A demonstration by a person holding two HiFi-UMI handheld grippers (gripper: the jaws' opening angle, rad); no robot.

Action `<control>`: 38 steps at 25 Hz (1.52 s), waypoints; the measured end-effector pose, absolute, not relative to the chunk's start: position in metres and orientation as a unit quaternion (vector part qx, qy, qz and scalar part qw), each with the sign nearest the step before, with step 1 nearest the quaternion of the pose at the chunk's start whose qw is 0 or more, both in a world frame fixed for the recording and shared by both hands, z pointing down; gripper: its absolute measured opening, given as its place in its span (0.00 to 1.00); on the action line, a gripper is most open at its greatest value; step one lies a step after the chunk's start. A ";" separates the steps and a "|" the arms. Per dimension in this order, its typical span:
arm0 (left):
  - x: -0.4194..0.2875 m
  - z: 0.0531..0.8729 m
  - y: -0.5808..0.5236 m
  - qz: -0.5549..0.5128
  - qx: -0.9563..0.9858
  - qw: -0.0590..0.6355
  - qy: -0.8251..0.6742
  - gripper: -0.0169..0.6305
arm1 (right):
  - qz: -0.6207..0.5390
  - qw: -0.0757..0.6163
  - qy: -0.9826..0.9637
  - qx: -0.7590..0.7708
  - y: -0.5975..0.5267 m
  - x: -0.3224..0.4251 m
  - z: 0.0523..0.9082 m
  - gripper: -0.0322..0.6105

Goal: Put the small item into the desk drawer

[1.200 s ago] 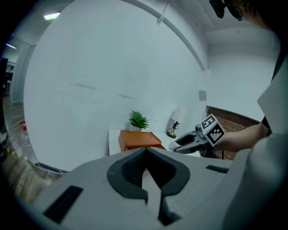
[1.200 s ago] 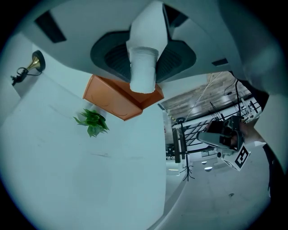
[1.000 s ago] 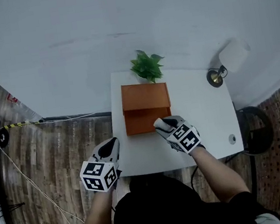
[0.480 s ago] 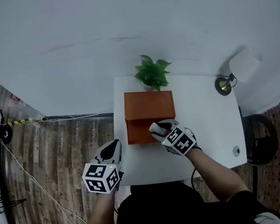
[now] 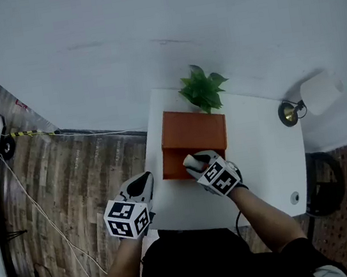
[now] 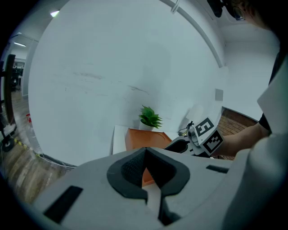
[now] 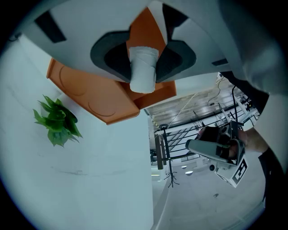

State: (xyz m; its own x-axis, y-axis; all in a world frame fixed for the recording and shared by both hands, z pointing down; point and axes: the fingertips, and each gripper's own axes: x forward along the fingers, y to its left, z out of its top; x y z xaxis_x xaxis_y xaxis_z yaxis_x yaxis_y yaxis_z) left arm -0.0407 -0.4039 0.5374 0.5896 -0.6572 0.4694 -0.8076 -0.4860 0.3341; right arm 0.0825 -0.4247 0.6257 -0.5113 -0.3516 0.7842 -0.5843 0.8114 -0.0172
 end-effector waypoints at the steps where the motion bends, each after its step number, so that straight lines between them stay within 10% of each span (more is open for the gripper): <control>1: -0.042 0.539 -0.404 0.141 0.849 0.269 -0.432 0.03 | 0.141 0.414 -0.858 0.270 -0.425 0.081 0.627 0.32; 38: -0.059 0.582 -0.387 0.167 0.817 0.311 -0.455 0.03 | 0.180 0.445 -0.845 0.233 -0.433 0.072 0.681 0.34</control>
